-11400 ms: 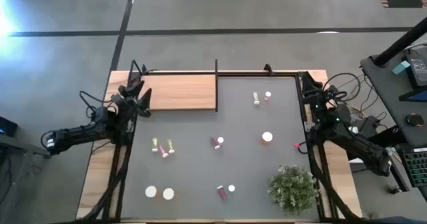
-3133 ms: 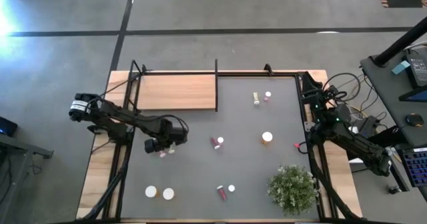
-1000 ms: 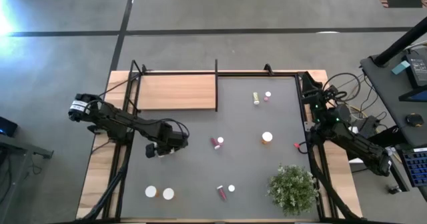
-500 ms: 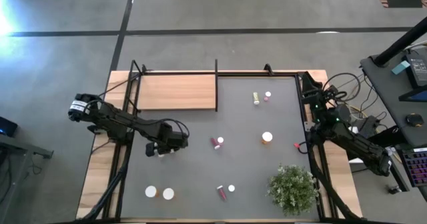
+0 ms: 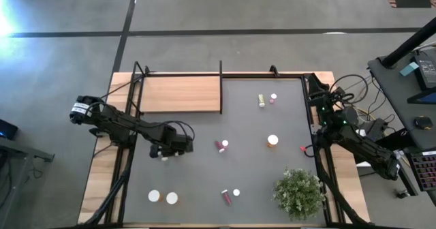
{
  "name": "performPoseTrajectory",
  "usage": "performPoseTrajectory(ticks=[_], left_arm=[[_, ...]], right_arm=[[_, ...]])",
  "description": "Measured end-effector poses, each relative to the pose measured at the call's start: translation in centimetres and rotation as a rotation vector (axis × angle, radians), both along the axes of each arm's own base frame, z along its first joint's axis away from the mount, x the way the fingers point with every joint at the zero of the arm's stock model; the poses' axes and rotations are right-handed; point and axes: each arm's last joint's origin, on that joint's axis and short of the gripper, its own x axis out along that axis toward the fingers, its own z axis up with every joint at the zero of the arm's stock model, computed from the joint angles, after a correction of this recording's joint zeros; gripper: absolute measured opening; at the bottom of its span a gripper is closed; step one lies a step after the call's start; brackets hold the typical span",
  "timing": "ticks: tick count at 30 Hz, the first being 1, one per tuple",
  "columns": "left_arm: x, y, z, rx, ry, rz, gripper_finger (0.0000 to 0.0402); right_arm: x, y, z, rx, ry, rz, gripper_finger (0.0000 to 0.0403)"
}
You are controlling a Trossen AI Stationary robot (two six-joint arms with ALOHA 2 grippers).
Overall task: Pick and place medicine bottles onto shelf by color
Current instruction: Put the middle yellow pill bottle on the shelf
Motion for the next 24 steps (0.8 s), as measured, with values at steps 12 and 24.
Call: performPoseTrajectory(ticks=[12, 24], left_arm=[[1.4, -0.1, 0.4, 0.073, -0.180, -0.158, 0.0116], [4.7, -0.6, 2.6, 0.150, -0.606, -0.290, 0.0116]], right_arm=[[0.0, 0.0, 0.0, 0.000, 0.000, 0.000, 0.0231], [0.0, 0.0, 0.0, 0.000, 0.000, 0.000, 0.0231]])
